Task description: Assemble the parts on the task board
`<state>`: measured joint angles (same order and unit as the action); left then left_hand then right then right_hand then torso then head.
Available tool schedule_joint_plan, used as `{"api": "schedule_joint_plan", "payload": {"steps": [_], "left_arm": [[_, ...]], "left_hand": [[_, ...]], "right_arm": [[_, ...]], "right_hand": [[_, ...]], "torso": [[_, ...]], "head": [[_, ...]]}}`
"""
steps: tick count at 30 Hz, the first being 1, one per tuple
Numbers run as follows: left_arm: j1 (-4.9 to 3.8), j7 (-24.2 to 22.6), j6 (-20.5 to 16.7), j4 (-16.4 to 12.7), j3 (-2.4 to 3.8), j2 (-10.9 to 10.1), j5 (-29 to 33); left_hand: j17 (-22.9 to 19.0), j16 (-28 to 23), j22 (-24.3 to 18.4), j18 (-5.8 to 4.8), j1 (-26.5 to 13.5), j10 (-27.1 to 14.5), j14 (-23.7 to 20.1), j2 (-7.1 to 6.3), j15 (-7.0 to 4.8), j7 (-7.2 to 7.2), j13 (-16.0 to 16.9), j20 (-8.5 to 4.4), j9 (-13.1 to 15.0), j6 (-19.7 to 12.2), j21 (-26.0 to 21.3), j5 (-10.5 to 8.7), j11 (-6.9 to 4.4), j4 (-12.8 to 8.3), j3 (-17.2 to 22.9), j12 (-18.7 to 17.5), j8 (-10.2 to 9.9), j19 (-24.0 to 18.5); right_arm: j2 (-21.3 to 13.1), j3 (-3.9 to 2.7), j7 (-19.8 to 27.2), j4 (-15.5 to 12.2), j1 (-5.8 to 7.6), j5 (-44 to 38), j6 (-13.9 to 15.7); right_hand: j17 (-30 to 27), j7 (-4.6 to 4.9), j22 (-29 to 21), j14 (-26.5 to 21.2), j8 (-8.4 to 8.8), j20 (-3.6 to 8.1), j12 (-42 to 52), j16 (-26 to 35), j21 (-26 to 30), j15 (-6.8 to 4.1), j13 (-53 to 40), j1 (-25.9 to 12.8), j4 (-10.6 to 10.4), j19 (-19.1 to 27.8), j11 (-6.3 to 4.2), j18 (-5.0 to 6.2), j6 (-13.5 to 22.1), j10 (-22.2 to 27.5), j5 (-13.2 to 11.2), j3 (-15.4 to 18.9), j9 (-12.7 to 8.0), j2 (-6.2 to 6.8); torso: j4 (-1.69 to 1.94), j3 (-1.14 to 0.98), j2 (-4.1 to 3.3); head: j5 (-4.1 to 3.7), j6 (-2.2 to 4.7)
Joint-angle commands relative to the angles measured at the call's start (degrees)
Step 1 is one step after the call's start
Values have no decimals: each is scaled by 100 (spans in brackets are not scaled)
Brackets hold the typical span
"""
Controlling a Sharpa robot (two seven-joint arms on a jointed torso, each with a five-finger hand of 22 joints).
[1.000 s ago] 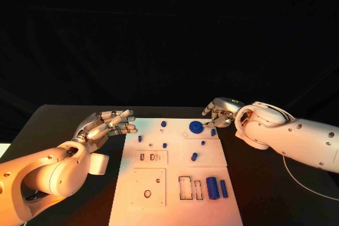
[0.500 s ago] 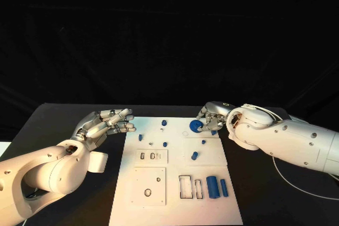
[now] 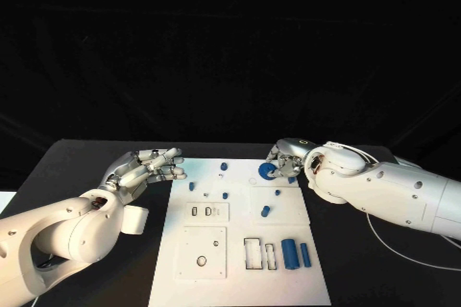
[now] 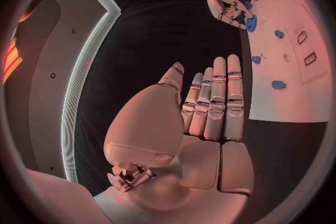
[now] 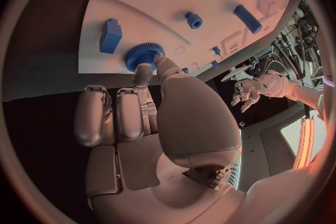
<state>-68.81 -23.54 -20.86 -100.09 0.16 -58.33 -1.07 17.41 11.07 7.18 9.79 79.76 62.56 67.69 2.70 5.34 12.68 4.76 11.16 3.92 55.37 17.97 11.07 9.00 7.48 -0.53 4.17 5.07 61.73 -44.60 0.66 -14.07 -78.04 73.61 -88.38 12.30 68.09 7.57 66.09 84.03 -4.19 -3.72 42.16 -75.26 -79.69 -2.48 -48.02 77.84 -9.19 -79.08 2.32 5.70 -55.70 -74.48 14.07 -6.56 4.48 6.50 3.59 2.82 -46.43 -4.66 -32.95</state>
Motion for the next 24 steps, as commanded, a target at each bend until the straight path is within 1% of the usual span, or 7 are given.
{"api": "schedule_joint_plan", "payload": {"steps": [1, 8, 15, 19, 21, 23, 24], "left_arm": [[-7, 5, 55, -16, 3, 12, 14], [-7, 10, 55, -12, 3, 9, 14], [-7, 13, 63, -9, 3, 11, 14], [-7, 12, 67, -6, 3, 11, 14], [-7, 12, 69, -5, 3, 12, 14], [-7, 12, 71, -5, 3, 13, 14], [-7, 12, 72, -5, 3, 13, 14]], "left_hand": [[9, -27, -9, 50, 41, -33, -40, 36, 14, 13, -7, 8, -5, -13, -20, 34, 10, -17, 21, -37, -27, -34], [9, -27, -9, 50, 41, -33, -40, 36, 14, 13, -7, 8, -5, -13, -20, 34, 10, -17, 21, -37, -27, -34], [9, -27, -9, 50, 41, -33, -40, 36, 14, 13, -7, 8, -5, -13, -20, 34, 10, -17, 21, -37, -27, -34], [9, -27, -9, 50, 41, -33, -40, 36, 14, 13, -7, 8, -5, -13, -20, 34, 10, -17, 21, -37, -27, -34], [9, -27, -9, 50, 41, -33, -40, 36, 14, 13, -7, 8, -5, -13, -20, 34, 10, -17, 21, -37, -27, -34], [9, -27, -9, 50, 41, -33, -40, 36, 14, 13, -7, 8, -5, -13, -20, 34, 10, -17, 21, -37, -27, -34], [9, -27, -9, 50, 41, -33, -40, 36, 14, 13, -7, 8, -5, -13, -20, 34, 10, -17, 21, -37, -27, -34]], "right_arm": [[20, 2, 1, 23, -9, -150, -139], [36, 2, 23, 46, -16, -153, -269], [44, 2, 2, 65, -22, -202, -378], [49, 3, -14, 82, -29, -257, -400], [55, 3, -29, 89, -34, -298, -388], [59, 3, -30, 82, -42, -361, -340], [60, 3, -26, 73, -45, -381, -303]], "right_hand": [[20, -1, 20, 230, -47, -26, 64, -30, -41, 37, -63, 43, -4, -32, -9, -95, -61, 8, 35, -30, 10, -29], [106, -21, 71, 246, -93, -14, 217, -87, -68, 23, -229, 58, -2, -53, -27, -104, -172, -38, 26, -62, 27, -62], [140, -37, 95, 250, -119, -5, 274, -108, -83, 11, -306, 77, 10, -63, -42, -109, -250, -49, 3, -94, 36, -84], [162, -44, 95, 251, -118, 4, 279, -121, -85, 2, -336, 138, 54, -60, -52, -108, -275, -38, -41, -140, 33, -93], [177, -46, 101, 251, -117, 14, 278, -129, -90, -9, -360, 274, 140, -61, -62, -108, -298, -20, -117, -239, 31, -120], [213, -49, 111, 255, -134, 27, 279, -150, -96, -18, -390, 441, 250, -63, -71, -110, -365, -5, -293, -408, 35, -172], [229, -55, 121, 257, -142, 28, 287, -160, -101, -20, -406, 470, 275, -67, -73, -112, -392, -9, -325, -457, 37, -180]], "torso": [[6, -2, -1], [0, -2, -4], [4, -7, -7], [5, -5, -6], [7, -6, -9], [8, -7, -10], [7, -6, -9]], "head": [[-4, -11], [-7, -19], [-10, -34], [-8, -42], [-10, -43], [-12, -44], [-10, -42]]}}
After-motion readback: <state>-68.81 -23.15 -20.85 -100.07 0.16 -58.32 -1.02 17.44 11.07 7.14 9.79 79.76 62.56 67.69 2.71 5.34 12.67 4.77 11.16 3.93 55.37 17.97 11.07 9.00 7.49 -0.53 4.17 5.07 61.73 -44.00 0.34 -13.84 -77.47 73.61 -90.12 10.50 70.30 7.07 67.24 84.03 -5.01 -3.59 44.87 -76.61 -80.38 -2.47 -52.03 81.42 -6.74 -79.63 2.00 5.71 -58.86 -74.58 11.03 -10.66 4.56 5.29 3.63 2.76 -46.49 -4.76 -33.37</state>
